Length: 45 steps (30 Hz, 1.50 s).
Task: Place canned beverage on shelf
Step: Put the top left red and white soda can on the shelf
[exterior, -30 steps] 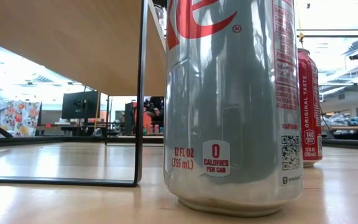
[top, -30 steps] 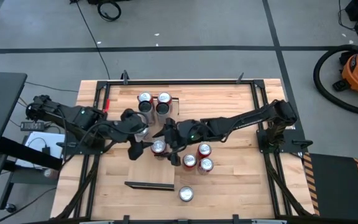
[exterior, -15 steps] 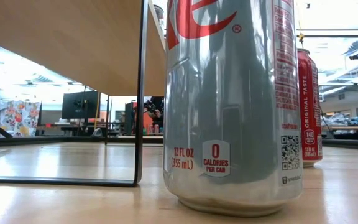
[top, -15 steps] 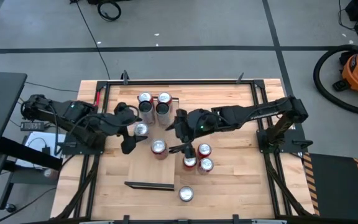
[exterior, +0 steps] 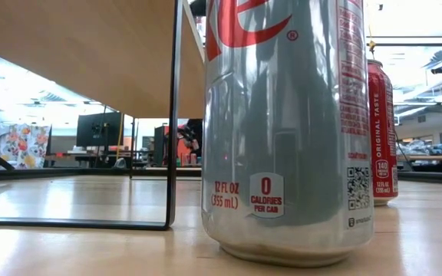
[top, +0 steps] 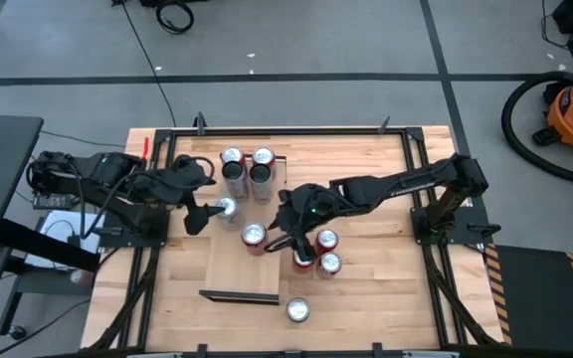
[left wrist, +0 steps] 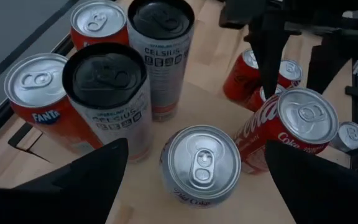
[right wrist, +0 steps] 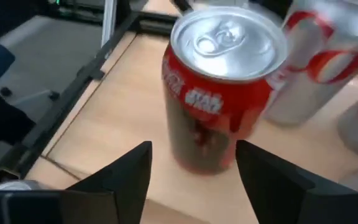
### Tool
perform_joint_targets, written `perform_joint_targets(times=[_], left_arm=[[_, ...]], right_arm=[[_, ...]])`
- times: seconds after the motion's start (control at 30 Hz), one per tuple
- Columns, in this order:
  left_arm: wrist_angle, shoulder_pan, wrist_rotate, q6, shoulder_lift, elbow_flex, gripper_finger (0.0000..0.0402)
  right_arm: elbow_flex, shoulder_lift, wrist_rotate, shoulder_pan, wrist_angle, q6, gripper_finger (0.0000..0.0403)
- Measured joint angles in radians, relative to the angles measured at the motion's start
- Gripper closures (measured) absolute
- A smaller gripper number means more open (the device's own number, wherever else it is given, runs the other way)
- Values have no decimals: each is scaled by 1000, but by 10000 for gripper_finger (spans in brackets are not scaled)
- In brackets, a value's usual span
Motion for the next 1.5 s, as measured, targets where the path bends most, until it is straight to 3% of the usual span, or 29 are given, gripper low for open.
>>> perform_joint_targets(times=[0.47,0.67,1.07,1.5], left_arm=[[-13,0,2,-61,-10,0,13],[-13,1,59,-126,-31,0,13],[-9,1,63,-130,-43,0,13],[-88,1,112,-104,-35,0,13]], right_arm=[[-1,85,-146,4,103,20,175],[-2,93,-217,7,157,47,176],[-1,130,-58,-3,251,21,176],[-2,131,-22,-18,259,46,176]])
